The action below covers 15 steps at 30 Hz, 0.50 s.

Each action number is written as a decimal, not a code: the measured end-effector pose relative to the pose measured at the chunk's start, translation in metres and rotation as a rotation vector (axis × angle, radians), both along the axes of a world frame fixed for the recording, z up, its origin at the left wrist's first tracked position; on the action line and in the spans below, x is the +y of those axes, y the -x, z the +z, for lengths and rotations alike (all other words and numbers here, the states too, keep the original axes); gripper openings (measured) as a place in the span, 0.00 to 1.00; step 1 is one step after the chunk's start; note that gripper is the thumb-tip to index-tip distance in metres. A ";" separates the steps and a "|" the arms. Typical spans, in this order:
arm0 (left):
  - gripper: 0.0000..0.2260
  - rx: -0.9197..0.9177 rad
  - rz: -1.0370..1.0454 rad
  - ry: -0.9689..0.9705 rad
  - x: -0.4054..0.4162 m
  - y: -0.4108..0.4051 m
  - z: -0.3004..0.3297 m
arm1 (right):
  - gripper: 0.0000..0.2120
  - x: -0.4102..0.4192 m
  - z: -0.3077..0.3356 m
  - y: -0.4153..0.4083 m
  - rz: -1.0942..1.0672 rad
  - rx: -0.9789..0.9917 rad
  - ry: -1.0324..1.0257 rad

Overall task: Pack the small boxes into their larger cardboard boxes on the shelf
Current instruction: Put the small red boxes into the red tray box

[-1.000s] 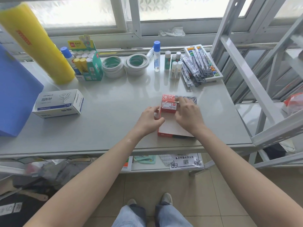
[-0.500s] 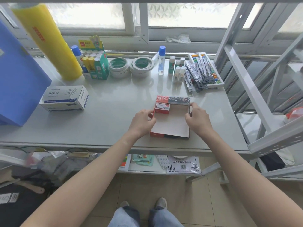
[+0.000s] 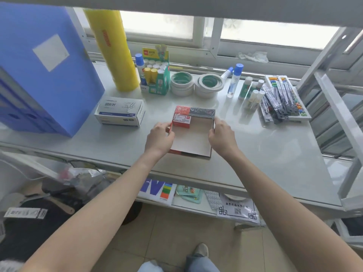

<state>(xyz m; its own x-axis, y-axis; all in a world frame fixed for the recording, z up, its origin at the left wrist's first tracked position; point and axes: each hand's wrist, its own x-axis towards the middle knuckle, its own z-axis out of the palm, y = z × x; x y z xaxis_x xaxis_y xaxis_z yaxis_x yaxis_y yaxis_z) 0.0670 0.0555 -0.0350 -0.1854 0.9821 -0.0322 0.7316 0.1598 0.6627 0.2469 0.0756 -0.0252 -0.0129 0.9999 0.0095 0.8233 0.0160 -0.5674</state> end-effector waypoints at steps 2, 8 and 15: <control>0.14 -0.016 0.018 0.007 0.000 0.016 -0.003 | 0.17 0.003 -0.002 0.018 0.003 -0.002 0.016; 0.16 -0.087 0.032 0.023 -0.001 0.051 -0.007 | 0.18 0.004 -0.012 0.057 -0.020 -0.017 0.072; 0.17 -0.142 0.007 0.041 0.000 0.067 -0.010 | 0.19 0.005 -0.020 0.073 -0.034 -0.036 0.083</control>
<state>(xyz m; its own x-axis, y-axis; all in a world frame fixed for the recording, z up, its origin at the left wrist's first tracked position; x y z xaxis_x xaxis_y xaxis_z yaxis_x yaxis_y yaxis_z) 0.0002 0.0555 -0.0455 -0.1826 0.9783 -0.0983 0.6298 0.1932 0.7524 0.1734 0.0807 -0.0451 0.0221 0.9970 -0.0737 0.8423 -0.0583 -0.5358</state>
